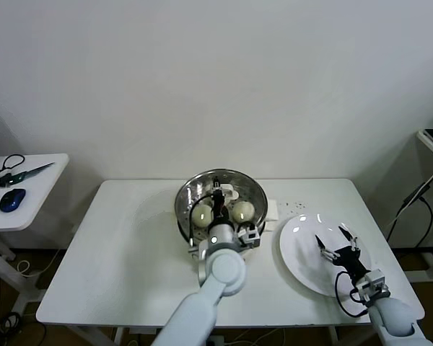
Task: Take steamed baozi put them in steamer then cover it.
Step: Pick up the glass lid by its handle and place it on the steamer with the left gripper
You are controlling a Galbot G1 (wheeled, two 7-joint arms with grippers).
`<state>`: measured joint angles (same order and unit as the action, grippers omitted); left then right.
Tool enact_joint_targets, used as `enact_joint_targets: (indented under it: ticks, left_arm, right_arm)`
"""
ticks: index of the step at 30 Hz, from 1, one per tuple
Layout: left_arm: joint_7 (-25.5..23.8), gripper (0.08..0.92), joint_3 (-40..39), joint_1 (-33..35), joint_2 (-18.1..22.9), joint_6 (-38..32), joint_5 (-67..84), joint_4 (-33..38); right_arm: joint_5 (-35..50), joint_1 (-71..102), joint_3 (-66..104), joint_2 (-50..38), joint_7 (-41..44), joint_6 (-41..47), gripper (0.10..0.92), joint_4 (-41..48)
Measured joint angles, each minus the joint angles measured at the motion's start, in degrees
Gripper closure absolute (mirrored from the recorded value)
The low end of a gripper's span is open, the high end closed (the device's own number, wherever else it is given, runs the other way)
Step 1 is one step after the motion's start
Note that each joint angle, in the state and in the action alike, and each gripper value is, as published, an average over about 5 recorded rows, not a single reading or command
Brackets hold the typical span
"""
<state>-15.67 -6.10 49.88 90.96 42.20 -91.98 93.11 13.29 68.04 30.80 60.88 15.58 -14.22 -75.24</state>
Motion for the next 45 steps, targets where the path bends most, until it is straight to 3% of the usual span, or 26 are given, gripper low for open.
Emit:
enact_joint_targets:
  ticks: [45]
  left_arm:
    - [-1.3,0.849,-1.43,-1.42,-0.43,0.01,-1.1,-2.11]
  right_arm:
    - [-0.75,0.11,1.11,0.89,1.15,-0.81,0.203,1.08]
